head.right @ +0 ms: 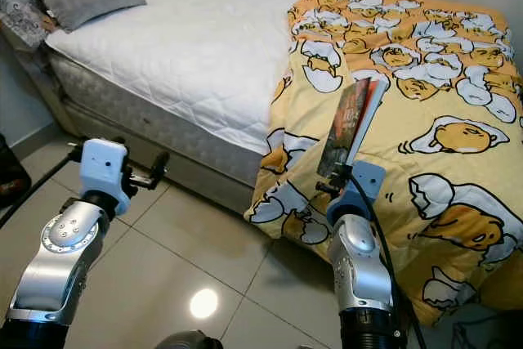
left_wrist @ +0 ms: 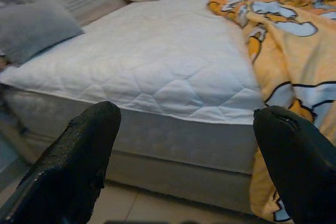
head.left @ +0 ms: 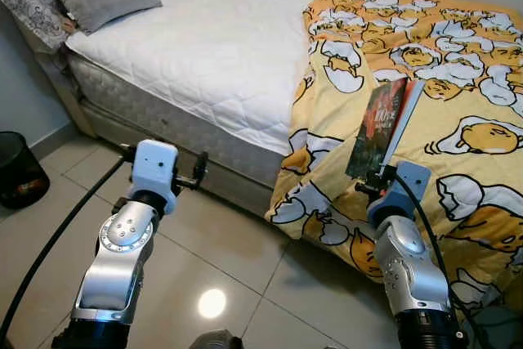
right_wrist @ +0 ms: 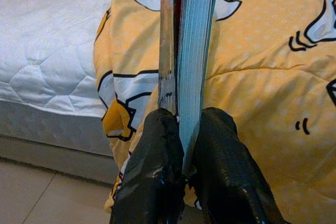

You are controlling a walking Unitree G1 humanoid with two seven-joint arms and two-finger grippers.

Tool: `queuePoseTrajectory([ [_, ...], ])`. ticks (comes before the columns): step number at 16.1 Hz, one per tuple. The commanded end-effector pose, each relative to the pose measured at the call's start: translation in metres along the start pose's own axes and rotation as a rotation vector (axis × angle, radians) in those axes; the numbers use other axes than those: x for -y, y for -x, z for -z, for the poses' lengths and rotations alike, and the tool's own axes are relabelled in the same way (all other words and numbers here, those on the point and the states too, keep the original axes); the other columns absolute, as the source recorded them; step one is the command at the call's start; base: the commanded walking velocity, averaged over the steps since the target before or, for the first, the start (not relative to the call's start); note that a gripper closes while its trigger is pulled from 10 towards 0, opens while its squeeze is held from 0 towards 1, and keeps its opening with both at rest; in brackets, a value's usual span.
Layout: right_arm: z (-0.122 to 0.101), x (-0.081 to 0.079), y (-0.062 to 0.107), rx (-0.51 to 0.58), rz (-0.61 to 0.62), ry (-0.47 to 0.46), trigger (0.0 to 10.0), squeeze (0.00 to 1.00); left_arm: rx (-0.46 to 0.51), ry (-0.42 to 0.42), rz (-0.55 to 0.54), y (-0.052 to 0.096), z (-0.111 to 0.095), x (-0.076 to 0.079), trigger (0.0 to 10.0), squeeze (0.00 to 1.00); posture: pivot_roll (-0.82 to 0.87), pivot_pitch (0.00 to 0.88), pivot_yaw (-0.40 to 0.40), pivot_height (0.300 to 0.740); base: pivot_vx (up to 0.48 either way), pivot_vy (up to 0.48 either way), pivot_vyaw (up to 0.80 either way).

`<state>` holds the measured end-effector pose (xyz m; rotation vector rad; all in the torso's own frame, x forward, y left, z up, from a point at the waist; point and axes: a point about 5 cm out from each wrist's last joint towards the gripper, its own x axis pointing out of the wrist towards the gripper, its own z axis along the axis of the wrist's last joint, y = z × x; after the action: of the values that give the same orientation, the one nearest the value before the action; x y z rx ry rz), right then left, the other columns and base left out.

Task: Clean up the room

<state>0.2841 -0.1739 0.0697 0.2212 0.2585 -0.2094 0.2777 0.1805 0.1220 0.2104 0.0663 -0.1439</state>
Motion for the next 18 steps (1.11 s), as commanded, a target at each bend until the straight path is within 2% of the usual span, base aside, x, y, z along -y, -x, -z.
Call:
queuePoseTrajectory([
  [1,-0.0138,0.0018,-0.0007,0.064,0.004,0.014,10.0,0.00,0.010,-0.006,-0.012,-0.0025,-0.0030,0.0001,10.0,0.00,0.18,0.000,0.009,0.740,0.000,0.000,0.00],
  [6,-0.0135,-0.0002,-0.0010,0.062,-0.005,0.022,10.0,0.00,0.019,0.021,-0.026,-0.0032,-0.0039,-0.0035,10.0,0.00,0.18,0.000,0.010,0.740,0.000,0.000,0.00],
  [18,-0.0109,-0.0012,-0.0010,0.053,-0.013,0.044,10.0,0.00,0.017,0.035,-0.025,-0.0027,-0.0022,-0.0034,10.0,0.00,0.18,0.000,0.004,0.740,0.310,0.000,0.00],
])
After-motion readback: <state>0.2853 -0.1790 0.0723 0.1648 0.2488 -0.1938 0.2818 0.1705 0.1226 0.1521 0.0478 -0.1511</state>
